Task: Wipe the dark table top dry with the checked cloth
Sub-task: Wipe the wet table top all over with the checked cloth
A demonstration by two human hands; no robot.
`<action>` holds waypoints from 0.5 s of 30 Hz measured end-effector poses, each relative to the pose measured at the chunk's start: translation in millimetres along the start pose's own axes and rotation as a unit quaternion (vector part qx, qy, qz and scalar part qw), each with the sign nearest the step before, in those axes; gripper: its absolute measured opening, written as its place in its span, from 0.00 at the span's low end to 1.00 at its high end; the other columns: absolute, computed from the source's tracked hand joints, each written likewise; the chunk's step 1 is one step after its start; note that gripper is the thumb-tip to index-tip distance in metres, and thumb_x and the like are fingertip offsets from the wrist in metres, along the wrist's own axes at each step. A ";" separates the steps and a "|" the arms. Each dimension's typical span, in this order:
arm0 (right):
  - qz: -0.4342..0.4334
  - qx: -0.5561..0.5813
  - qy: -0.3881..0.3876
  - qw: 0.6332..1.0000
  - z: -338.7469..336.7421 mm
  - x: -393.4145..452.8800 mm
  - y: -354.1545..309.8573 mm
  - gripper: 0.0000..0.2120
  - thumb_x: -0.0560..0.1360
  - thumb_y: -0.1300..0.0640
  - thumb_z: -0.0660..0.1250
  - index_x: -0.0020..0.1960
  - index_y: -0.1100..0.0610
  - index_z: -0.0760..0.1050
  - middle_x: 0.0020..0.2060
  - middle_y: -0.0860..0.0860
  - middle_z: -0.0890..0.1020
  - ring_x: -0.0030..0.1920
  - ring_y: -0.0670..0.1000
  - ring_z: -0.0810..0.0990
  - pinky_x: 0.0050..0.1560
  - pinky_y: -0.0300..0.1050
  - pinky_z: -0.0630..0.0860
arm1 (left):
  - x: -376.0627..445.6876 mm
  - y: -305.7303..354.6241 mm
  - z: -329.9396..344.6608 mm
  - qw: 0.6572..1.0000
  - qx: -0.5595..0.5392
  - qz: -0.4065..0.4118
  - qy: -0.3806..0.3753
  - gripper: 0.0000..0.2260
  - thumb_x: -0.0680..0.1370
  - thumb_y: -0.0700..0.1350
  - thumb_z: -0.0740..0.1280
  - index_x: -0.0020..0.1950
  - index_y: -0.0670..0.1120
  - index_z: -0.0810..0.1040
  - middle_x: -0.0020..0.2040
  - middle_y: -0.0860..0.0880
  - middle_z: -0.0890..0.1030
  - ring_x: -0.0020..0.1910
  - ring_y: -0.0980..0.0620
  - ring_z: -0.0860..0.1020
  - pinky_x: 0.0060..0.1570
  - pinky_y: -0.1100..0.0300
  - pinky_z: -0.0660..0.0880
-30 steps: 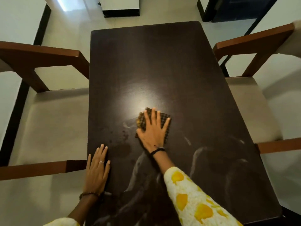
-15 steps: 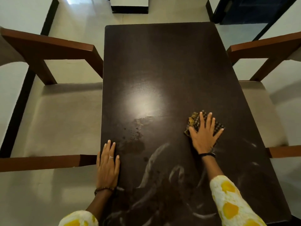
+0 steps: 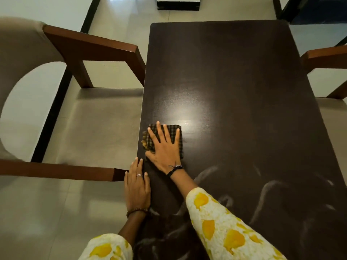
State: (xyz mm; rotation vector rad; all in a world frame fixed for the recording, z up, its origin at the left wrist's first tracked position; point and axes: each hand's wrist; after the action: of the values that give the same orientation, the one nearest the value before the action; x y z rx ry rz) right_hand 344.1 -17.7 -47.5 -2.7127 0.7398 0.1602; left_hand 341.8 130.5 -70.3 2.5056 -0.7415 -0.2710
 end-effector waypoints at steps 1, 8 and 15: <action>-0.037 -0.004 -0.007 0.999 -2.0 -2.0 6.3 0.35 0.74 0.40 0.58 0.76 0.46 0.48 0.77 0.51 0.46 0.77 0.53 0.44 0.69 0.64 0.30 | -0.1 0.2 -0.4 1.000 0.000 -0.008 0.003 0.21 0.78 0.45 0.53 0.71 0.43 0.63 0.71 0.43 0.66 0.70 0.48 0.63 0.68 0.49 0.58; 0.053 -0.006 0.042 0.998 -28.2 -21.3 106.8 0.33 0.74 0.41 0.59 0.75 0.41 0.50 0.77 0.48 0.50 0.77 0.50 0.46 0.70 0.63 0.33 | -0.9 2.5 0.8 0.997 -0.030 -0.064 -0.012 0.23 0.80 0.46 0.57 0.73 0.45 0.56 0.71 0.43 0.66 0.66 0.43 0.69 0.61 0.47 0.69; 0.145 0.020 0.053 0.988 -23.2 36.0 55.5 0.34 0.75 0.40 0.58 0.76 0.45 0.49 0.77 0.51 0.47 0.77 0.54 0.44 0.68 0.68 0.34 | 0.4 6.7 -1.5 0.995 -0.075 -0.068 -0.017 0.24 0.80 0.45 0.56 0.74 0.46 0.53 0.73 0.45 0.63 0.69 0.47 0.66 0.61 0.56 0.67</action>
State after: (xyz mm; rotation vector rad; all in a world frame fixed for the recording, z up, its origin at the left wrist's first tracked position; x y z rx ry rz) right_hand 347.2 -87.7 -48.0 -2.5791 1.1560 0.0659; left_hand 339.6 126.1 -65.6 2.4175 -0.5425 -0.4040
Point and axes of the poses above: each hand's wrist, its own x-axis towards the middle knuckle, its own z-axis out of the palm, y = z × x
